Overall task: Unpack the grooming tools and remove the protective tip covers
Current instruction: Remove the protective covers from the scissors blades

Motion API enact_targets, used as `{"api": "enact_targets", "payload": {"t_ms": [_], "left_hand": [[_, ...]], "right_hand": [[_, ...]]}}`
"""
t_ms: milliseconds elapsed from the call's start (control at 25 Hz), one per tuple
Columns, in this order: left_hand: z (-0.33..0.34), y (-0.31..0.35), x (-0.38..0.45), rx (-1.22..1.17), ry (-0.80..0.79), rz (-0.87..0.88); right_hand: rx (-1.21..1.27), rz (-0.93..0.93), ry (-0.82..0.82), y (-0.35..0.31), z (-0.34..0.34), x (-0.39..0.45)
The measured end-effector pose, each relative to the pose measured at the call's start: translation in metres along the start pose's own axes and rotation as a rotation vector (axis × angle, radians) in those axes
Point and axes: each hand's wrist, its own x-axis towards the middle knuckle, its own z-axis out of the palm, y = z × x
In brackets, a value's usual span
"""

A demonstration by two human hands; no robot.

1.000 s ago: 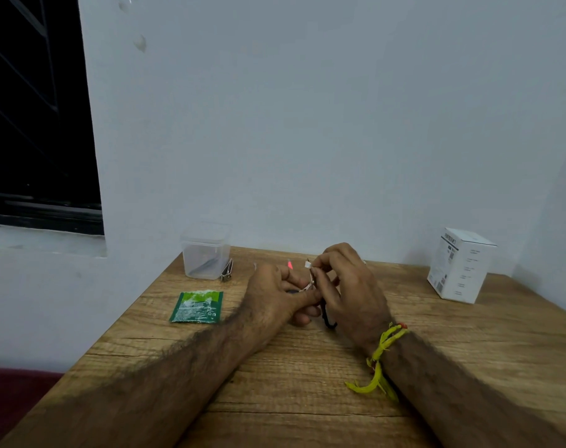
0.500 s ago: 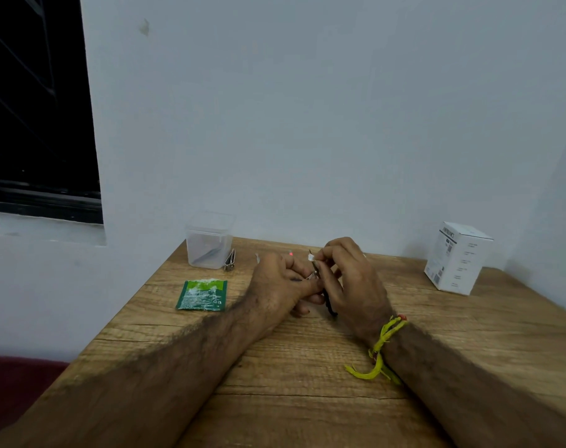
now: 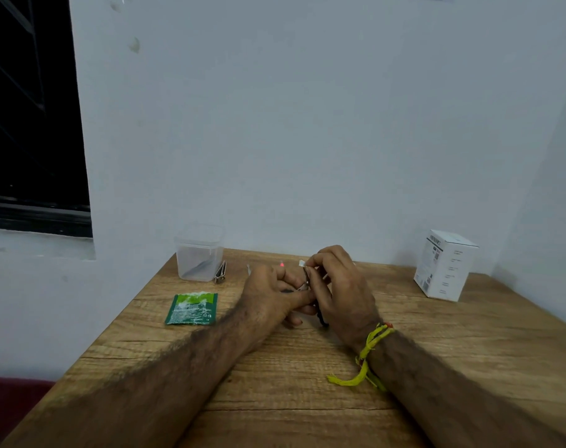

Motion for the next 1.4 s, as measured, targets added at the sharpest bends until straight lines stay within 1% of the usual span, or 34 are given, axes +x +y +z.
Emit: {"api": "enact_targets", "payload": {"t_ms": [240,400,560,760,880,960,1080,1200,1280,1400], "left_hand": [[-0.001,-0.001,0.0,0.001,-0.009,0.01],[-0.002,-0.004,0.003,-0.012,0.011,0.012],[-0.003,-0.007,0.005,-0.019,0.015,0.017],[-0.004,-0.006,0.003,-0.028,-0.013,0.01],[-0.004,-0.003,0.001,-0.057,-0.056,0.011],[-0.005,-0.003,0.0,-0.062,-0.069,0.017],[-0.004,-0.002,-0.002,-0.093,-0.055,-0.004],[-0.004,-0.002,0.001,-0.091,-0.063,-0.019],[-0.003,-0.002,0.002,-0.082,-0.059,-0.012],[-0.003,-0.002,0.001,-0.116,-0.027,-0.006]], "right_hand": [[0.012,0.007,-0.002,-0.002,-0.005,-0.001],[-0.048,-0.025,-0.102,-0.002,-0.007,-0.003],[-0.013,-0.041,-0.119,-0.001,-0.006,-0.003],[0.036,-0.055,-0.076,0.007,-0.005,-0.001],[0.048,-0.068,-0.051,0.009,-0.007,-0.001],[0.053,-0.063,-0.058,0.008,-0.009,0.001],[0.105,-0.032,-0.095,0.009,-0.015,0.0],[0.174,0.004,-0.037,0.008,-0.015,-0.006],[0.177,0.035,0.009,0.008,-0.013,-0.007],[0.156,0.061,0.025,0.008,-0.012,-0.006]]}}
